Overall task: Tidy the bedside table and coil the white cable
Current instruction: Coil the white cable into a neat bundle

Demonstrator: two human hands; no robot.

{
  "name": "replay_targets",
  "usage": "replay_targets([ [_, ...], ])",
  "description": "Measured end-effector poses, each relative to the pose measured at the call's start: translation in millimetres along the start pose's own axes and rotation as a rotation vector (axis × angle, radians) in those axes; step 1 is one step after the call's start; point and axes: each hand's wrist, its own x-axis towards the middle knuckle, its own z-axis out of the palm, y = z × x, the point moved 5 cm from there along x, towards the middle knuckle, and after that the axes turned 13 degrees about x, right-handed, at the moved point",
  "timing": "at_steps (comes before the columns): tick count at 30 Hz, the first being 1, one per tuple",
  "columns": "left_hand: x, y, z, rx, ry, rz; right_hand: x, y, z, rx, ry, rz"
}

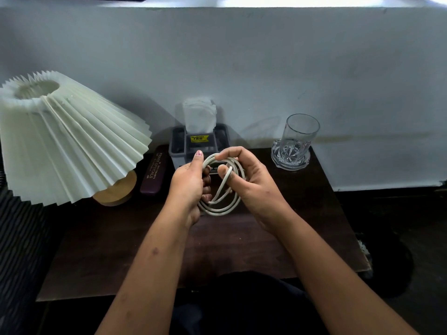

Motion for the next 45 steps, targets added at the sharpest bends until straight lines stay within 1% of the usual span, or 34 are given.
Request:
replay_targets([
  [2, 0.0, -0.2, 1.1, -0.013, -0.004, -0.001, -0.7, -2.8, 1.7, 0.014, 0.005, -0.017],
  [5, -0.4, 1.5, 0.3, -0.016, 0.032, 0.012, -0.8, -1.7, 4.0, -0.035, 0.034, -0.046],
  [8, 0.8, 1.6, -3.1, -0.027, 0.079, 0.015, -0.4, 4.9, 9.3, 0.067, 0.037, 0.053],
  [11, 1.9, 0.7, -3.4, -0.039, 0.080, 0.003, 0.3, 8.7, 10.0, 0.117, 0.060, 0.128],
  [14, 0.8, 0.6, 0.2, -0.072, 0.034, -0.030, -0.4, 9.1, 9.2, 0.232, 0.097, 0.161],
  [17, -1.5, 1.3, 3.7, -0.109, -0.018, -0.076, -0.2, 5.8, 10.8, 0.422, 0.095, 0.183],
  [19, -3.2, 1.4, 5.9, -0.166, -0.070, -0.120, -0.1, 4.6, 11.1, 0.510, 0.082, 0.228],
  [23, -2.2, -0.5, 5.9, -0.255, -0.172, -0.187, 0.5, 2.0, 9.1, 0.568, 0.091, 0.299],
  [25, -2.7, -0.7, 8.3, -0.302, -0.231, -0.204, 1.9, 4.9, 5.0, 0.580, 0.172, 0.312],
  [27, -4.3, -0.3, 12.2, -0.314, -0.289, -0.212, 3.9, 11.6, -5.1, 0.520, 0.324, 0.305],
  [30, -8.7, -0.7, 21.3, -0.289, -0.391, -0.215, 4.0, 19.3, -23.9, 0.369, 0.556, 0.257],
  [35, -22.0, 0.2, 33.2, -0.146, -0.586, -0.209, 0.3, 16.1, -45.2, 0.142, 0.819, 0.152],
  [37, -26.6, 1.8, 32.4, -0.078, -0.648, -0.196, -1.8, 13.3, -59.9, 0.149, 0.910, 0.186],
  [39, -25.7, 2.4, 27.9, -0.060, -0.643, -0.188, -4.5, 9.6, -74.0, 0.202, 0.946, 0.252],
  [40, -23.7, 2.4, 25.3, -0.073, -0.622, -0.188, -5.8, 8.4, -78.0, 0.205, 0.932, 0.295],
  [45, -15.5, 1.2, 15.8, -0.188, -0.509, -0.180, -5.2, 24.1, -65.6, 0.060, 0.765, 0.517],
])
